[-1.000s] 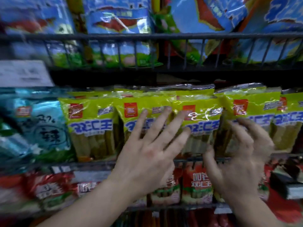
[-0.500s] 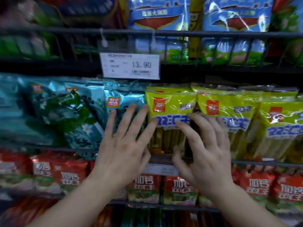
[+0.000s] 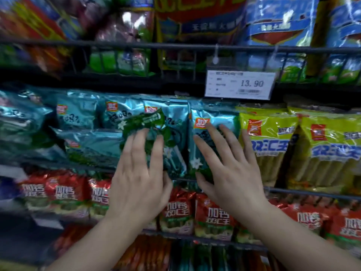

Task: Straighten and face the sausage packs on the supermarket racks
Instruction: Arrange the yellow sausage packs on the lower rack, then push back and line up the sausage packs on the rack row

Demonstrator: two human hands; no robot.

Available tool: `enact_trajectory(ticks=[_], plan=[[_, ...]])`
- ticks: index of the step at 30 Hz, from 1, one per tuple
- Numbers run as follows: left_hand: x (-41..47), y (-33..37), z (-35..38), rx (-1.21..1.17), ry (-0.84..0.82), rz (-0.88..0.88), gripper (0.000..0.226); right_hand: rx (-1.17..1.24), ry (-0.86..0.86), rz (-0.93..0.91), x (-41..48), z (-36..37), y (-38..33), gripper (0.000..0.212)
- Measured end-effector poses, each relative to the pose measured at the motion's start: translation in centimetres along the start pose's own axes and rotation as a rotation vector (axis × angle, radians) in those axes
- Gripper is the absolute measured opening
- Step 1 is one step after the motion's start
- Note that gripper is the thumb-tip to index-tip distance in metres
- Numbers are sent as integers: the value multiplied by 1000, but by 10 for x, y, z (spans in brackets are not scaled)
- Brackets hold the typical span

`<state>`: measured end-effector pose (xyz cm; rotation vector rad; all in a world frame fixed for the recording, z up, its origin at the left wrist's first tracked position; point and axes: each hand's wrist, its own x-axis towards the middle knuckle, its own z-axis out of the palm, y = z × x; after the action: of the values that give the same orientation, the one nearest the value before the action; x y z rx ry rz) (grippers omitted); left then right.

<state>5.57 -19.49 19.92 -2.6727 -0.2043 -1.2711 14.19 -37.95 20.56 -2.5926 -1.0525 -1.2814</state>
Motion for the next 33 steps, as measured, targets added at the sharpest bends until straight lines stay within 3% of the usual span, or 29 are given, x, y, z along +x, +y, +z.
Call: enact_trajectory(ticks=[4, 11, 17, 22, 33], plan=[[8, 1, 6, 5, -145, -25, 97, -49, -81, 22, 2, -2, -4, 81], [15, -1, 13, -110, -194, 102, 106, -83, -102, 17, 4, -3, -3, 87], [27, 0, 19, -166, -225, 165, 109, -85, -117, 70, 4, -5, -7, 84], [29, -3, 24, -209, -222, 186, 109, -32, -31, 76, 6, -7, -19, 72], [41, -5, 25, -321, -302, 226, 100, 77, -138, 121, 29, -6, -36, 85]])
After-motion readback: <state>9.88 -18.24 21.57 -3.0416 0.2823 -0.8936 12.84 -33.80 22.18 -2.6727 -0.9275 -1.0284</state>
